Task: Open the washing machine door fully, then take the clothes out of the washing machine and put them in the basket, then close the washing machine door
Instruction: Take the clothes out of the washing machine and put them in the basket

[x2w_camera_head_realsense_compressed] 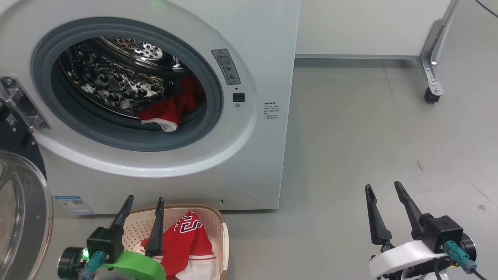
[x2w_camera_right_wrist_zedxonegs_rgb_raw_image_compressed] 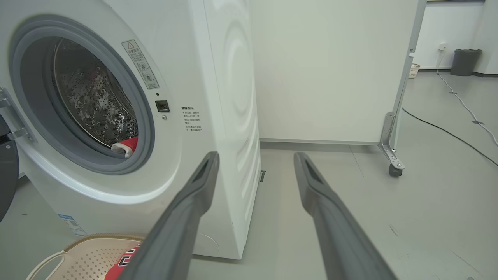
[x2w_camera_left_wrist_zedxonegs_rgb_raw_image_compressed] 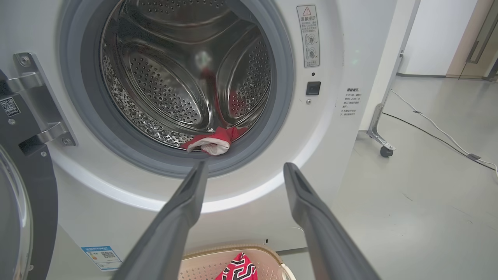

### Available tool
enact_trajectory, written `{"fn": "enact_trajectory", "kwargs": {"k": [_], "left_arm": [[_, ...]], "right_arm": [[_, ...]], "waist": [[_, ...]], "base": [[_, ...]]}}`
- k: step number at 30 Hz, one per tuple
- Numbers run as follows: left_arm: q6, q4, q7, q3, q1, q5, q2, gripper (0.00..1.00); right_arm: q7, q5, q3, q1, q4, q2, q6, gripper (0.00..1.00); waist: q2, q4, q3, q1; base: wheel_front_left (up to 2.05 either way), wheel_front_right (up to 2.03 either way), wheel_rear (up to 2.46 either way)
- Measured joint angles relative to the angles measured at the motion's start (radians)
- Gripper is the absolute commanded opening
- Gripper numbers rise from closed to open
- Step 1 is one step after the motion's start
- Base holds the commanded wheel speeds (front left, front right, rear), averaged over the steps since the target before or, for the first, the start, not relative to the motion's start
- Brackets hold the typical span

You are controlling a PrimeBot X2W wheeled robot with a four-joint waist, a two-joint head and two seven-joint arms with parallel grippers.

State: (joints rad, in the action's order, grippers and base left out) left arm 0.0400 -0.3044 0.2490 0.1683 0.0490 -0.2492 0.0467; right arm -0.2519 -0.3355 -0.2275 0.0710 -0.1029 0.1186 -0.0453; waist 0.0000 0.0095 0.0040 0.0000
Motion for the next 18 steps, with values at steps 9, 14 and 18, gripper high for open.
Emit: {"fn": "enact_trajectory", "kwargs": {"k": [9, 14, 18], "left_arm": [[-0.001, 0.013, 0.0, 0.001, -0.003, -0.003, 0.0, 1.0], [-0.007, 0.023, 0.0, -0.003, -0.005, -0.004, 0.0, 1.0], [-0.009, 0.033, 0.0, -0.004, -0.005, -0.004, 0.0, 1.0]], "right_arm": [[0.0, 0.0, 0.0, 0.0, 0.001, 0.0, 0.0, 1.0], [0.0, 0.002, -0.004, 0.0, 0.006, 0.0, 0.0, 1.0], [0.0, 0.002, -0.011, 0.0, 0.016, -0.004, 0.0, 1.0]], "waist": [[0.0, -0.004, 0.007, 0.0], [0.0, -0.01, 0.013, 0.0], [0.0, -0.017, 0.031, 0.0]], "base": [[0.0, 0.0, 0.0], [0.0, 0.0, 0.0], [0.0, 0.0, 0.0]]}}
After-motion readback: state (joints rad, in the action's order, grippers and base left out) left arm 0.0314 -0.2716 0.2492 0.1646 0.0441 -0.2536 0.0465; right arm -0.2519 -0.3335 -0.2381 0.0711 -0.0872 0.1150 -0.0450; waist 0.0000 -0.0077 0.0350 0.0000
